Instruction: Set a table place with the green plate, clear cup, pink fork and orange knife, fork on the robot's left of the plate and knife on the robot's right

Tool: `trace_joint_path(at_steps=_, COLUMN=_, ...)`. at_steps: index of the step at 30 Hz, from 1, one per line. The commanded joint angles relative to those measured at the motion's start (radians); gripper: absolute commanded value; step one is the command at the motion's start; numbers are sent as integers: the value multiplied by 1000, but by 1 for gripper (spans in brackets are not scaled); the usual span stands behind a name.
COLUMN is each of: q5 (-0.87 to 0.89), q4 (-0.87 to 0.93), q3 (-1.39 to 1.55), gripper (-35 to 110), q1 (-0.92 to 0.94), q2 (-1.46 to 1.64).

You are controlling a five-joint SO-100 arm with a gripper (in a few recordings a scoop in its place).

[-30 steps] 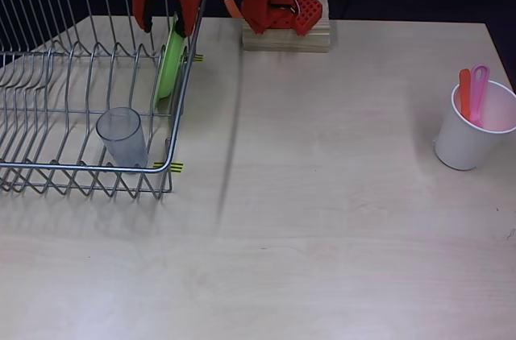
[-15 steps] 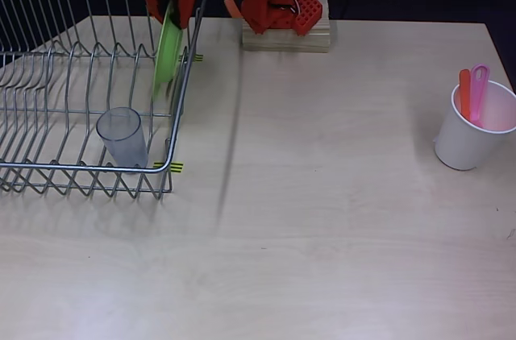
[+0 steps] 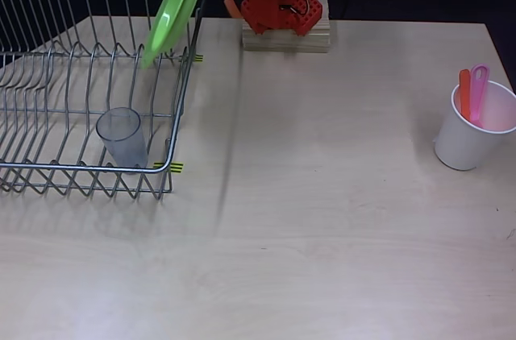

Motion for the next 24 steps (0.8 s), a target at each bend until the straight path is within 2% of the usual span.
trace_joint_path(at_steps=1, q5=43, q4=18, q3=-21, gripper=0, q1=-37, q2=60)
trace_joint_path(at_steps=5, q5=86, q4=-14, q3=-18, gripper=0, q1=-153, q2=44)
trace_joint_path(at_steps=11, q5=235, q4=-181, q3=-15, gripper=0, q1=-443, q2=-141)
trace_joint_path(at_steps=15, q5=397, q4=-247, q3=-15, gripper=0, q1=-581, q2=-336)
trace_joint_path(at_steps=24, q5=810, q4=-324, q3=52, gripper=0, q1=-738, q2=-638)
